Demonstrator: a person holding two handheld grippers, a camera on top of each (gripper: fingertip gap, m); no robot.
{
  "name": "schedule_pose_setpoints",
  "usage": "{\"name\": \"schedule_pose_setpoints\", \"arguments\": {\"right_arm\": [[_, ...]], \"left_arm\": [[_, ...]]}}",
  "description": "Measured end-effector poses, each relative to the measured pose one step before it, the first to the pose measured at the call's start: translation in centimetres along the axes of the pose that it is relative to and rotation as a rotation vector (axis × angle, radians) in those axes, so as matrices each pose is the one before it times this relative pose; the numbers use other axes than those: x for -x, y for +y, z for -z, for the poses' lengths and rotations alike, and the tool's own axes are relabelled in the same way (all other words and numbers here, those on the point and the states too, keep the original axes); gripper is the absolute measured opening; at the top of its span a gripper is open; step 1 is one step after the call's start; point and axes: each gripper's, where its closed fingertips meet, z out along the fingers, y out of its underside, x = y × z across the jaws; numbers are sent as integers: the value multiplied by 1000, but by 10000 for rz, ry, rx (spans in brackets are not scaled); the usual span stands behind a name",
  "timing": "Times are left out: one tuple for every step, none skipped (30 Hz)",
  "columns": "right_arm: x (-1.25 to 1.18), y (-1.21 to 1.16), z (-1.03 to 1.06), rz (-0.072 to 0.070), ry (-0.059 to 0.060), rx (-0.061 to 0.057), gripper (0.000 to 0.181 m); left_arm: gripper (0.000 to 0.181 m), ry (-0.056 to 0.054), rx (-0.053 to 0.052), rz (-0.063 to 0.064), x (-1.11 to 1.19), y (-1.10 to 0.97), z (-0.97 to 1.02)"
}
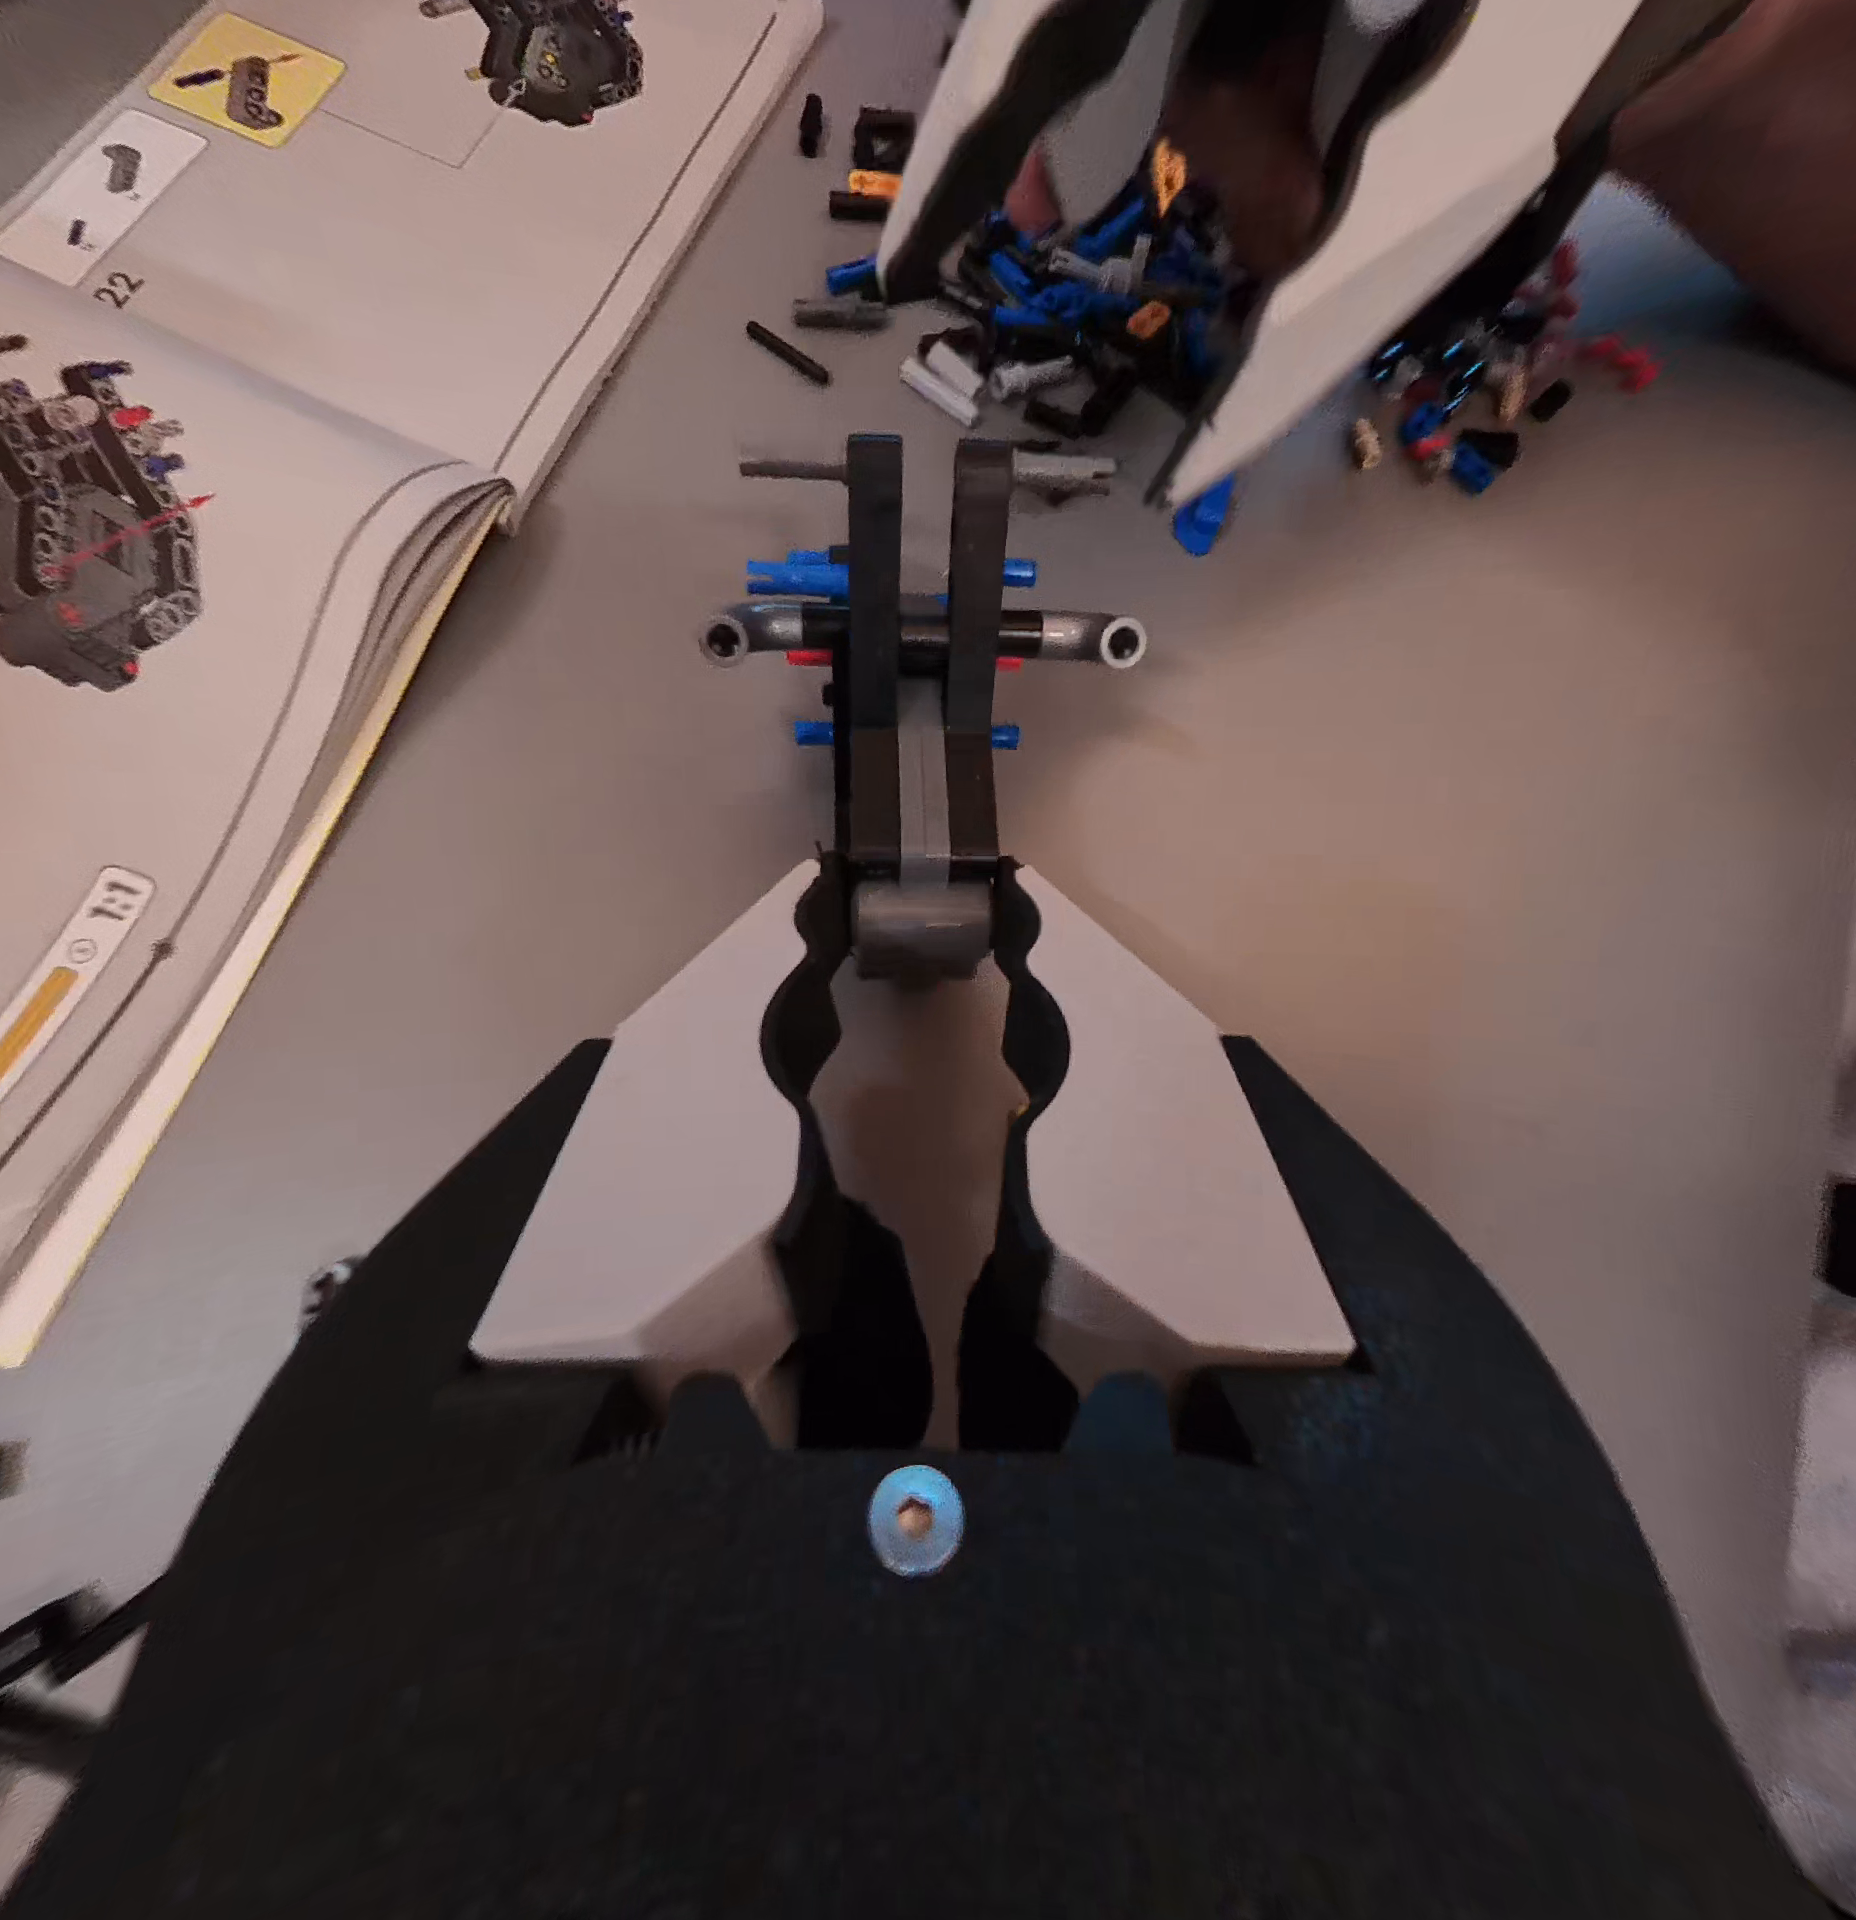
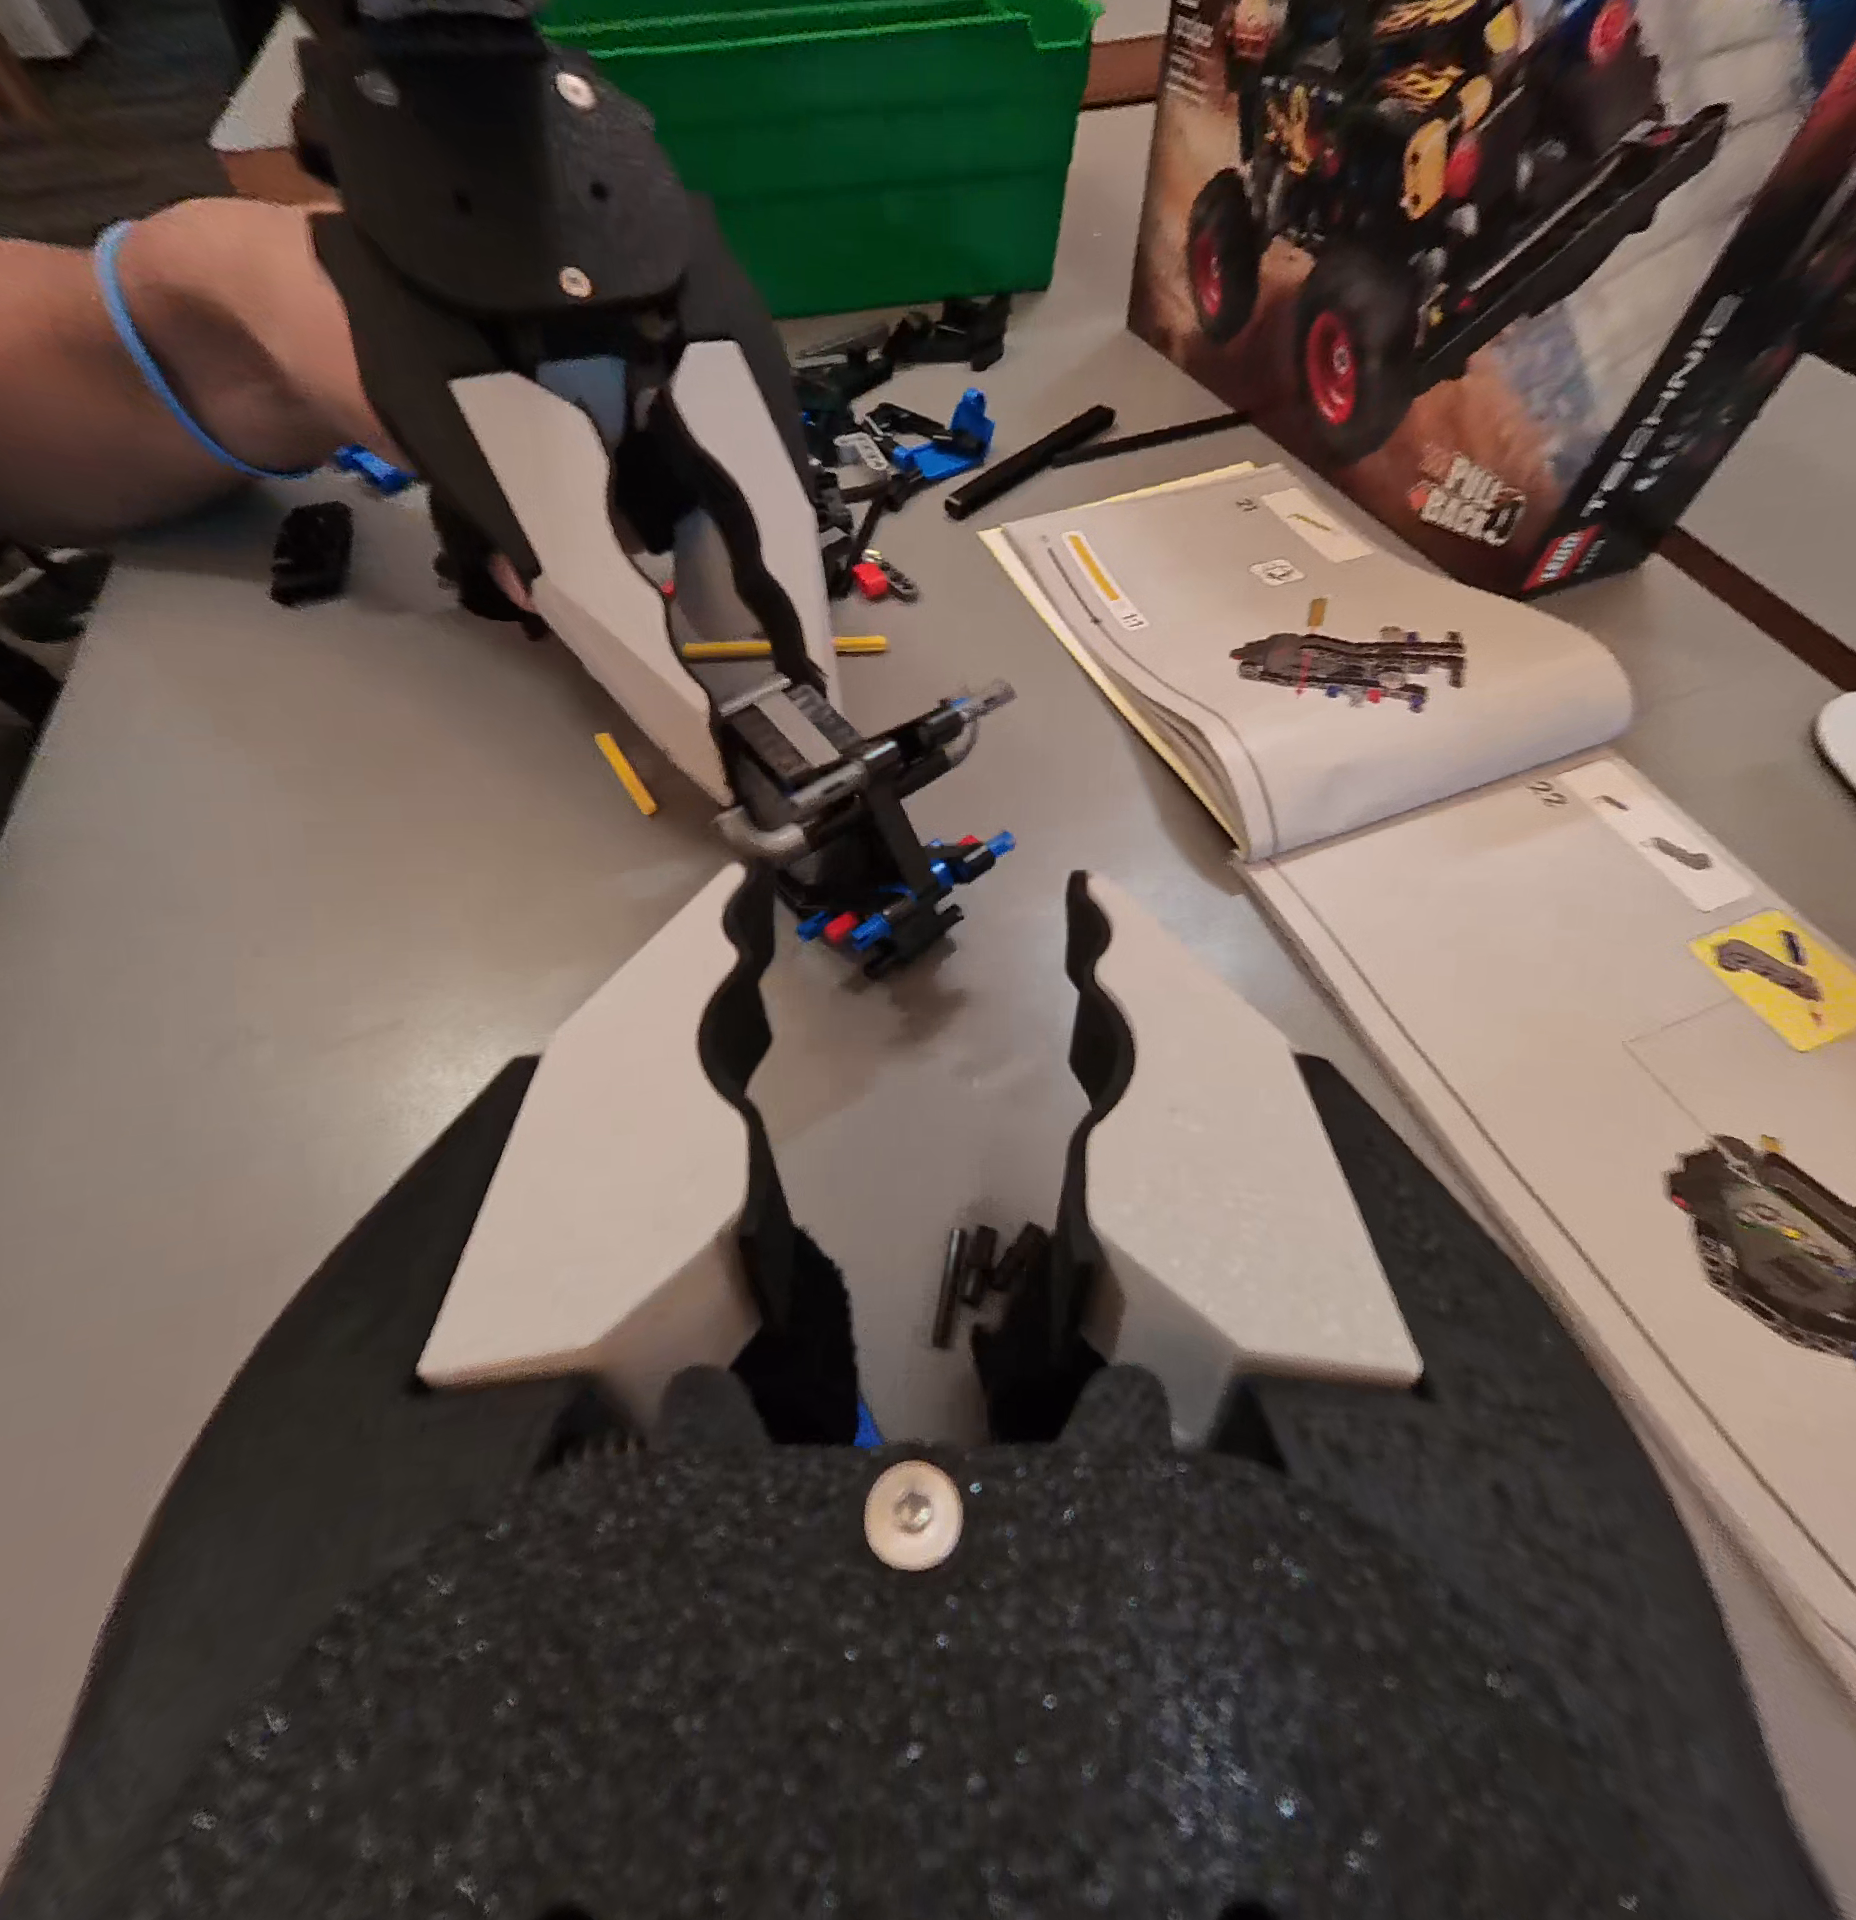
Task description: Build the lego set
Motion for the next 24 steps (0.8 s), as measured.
{"name": "schedule_pose_setpoints", "arguments": {"right_arm": [[326, 9, -135, -100, -225, -72, 57], [214, -71, -103, -113, -159, -86, 59], [67, -135, -69, -107, -66, -118, 61], [63, -119, -32, -105, -76, -95, 64], [104, -101, -12, -191, -119, -75, 69], [111, -134, -16, -255, -165, -86, 74], [197, -105, -42, -374, -239, -69, 79], [307, -15, -128, -476, -344, -41, 83], [250, 17, -228, -502, -309, -55, 87], [154, 4, -274, -452, -229, -96, 88], [313, -81, -289, -414, -295, -168, 88], [495, -174, -294, -350, -362, -197, 88], [492, -293, -233, -296, -338, -232, 85], [461, -298, -168, -261, -304, -211, 79], [486, -299, -114, -247, -311, -201, 75], [367, -247, -86, -204, -241, -178, 67], [240, -263, -18, -183, -167, -184, 59], [134, -287, 21, -231, -131, -220, 53], [3, -183, 35, -209, -125, -180, 50], [76, -165, 50, -204, -160, -157, 50], [29, -50, 33, -129, -112, -61, 50], [140, 21, 18, -42, -137, 34, 50], [144, -45, 40, 19, -98, 48, 50], [-43, -68, -2, -104, 28, 42, 49]], "left_arm": [[25, 406, -170, 331, -210, -187, 60], [25, 513, -236, 437, -297, -271, 77], [25, 546, -325, 506, -312, -405, 123], [25, 532, -323, 492, -301, -413, 129], [25, 501, -291, 404, -314, -375, 142], [25, 464, -290, 257, -360, -391, 157], [25, 325, -259, 250, -225, -387, 167], [25, 256, -299, 241, -193, -450, 163], [25, 311, -355, 149, -359, -524, 152], [25, 339, -333, 108, -489, -511, 129], [25, 297, -309, 105, -505, -480, 65], [25, 266, -274, 79, -517, -418, 18], [25, 247, -210, 29, -553, -300, -54], [25, 188, -116, 1, -487, -154, -112], [25, 34, -103, -36, -291, -121, -165], [25, -67, -36, -96, -150, -19, -187], [25, -77, 83, -156, -123, 151, -186], [25, -105, 100, -150, -69, 184, -189], [25, -61, 9, -90, -121, 47, -144], [25, -43, -24, -6, -91, -34, -89], [25, -54, -119, 68, -44, -181, -6], [25, 15, -87, 85, -117, -142, 9], [25, 51, 24, -35, -185, 27, -31], [25, -86, 72, -187, -24, 62, -37]]}}
